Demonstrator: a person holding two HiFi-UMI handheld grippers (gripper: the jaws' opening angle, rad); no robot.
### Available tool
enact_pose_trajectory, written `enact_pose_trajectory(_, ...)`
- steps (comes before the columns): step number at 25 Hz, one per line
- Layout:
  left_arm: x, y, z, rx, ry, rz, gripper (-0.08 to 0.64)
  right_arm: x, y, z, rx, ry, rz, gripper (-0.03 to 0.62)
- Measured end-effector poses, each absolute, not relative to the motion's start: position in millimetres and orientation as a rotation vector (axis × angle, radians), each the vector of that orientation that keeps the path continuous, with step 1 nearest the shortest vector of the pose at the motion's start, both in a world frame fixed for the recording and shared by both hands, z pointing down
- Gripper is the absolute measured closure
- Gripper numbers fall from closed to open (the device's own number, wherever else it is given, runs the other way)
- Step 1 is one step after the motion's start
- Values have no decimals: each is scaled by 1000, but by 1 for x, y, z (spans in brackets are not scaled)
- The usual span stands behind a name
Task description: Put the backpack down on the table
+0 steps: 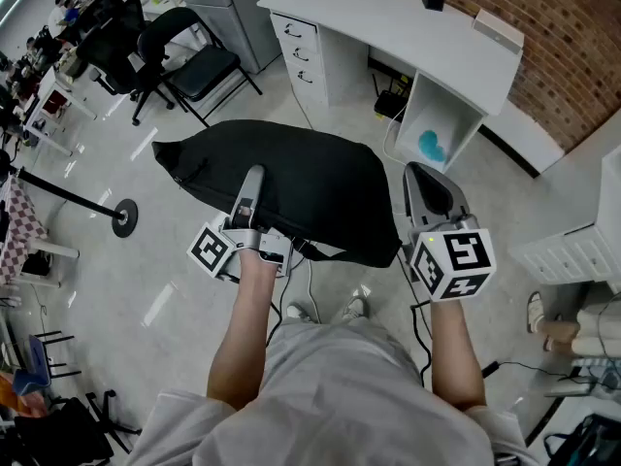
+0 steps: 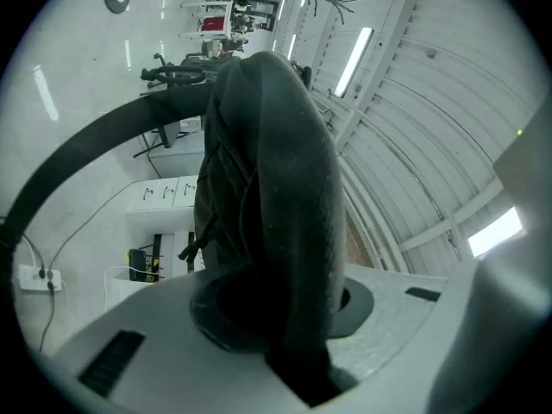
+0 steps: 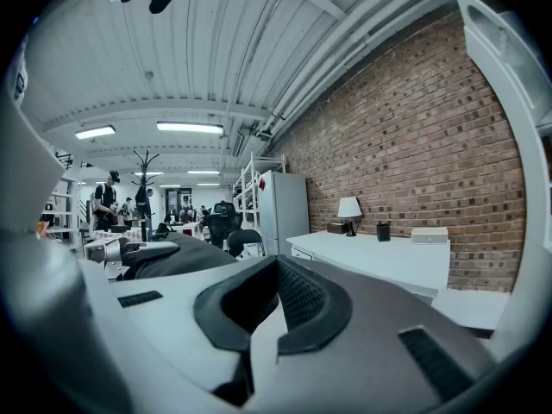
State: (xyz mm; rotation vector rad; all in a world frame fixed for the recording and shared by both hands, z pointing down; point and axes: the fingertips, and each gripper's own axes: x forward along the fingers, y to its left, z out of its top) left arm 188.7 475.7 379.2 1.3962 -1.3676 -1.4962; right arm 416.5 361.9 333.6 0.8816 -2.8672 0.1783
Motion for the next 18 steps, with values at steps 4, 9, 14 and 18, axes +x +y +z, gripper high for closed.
enact_pose_trajectory(4, 198, 463, 382, 1396, -1366, -1488, 457, 426, 351, 338, 874, -2865, 188, 591)
enact_pose_trajectory(9, 208, 445, 380, 1419, -1376, -1464, 457, 436, 335, 343, 866, -2874, 222, 591)
enact_pose_trajectory(14, 207, 440, 378, 1436, -1390, -1442, 457, 436, 334, 342, 873, -2865, 222, 591)
enact_pose_trajectory(18, 208, 426, 382, 1427, -1386, -1449, 457, 436, 323, 345, 858, -2861, 211, 590)
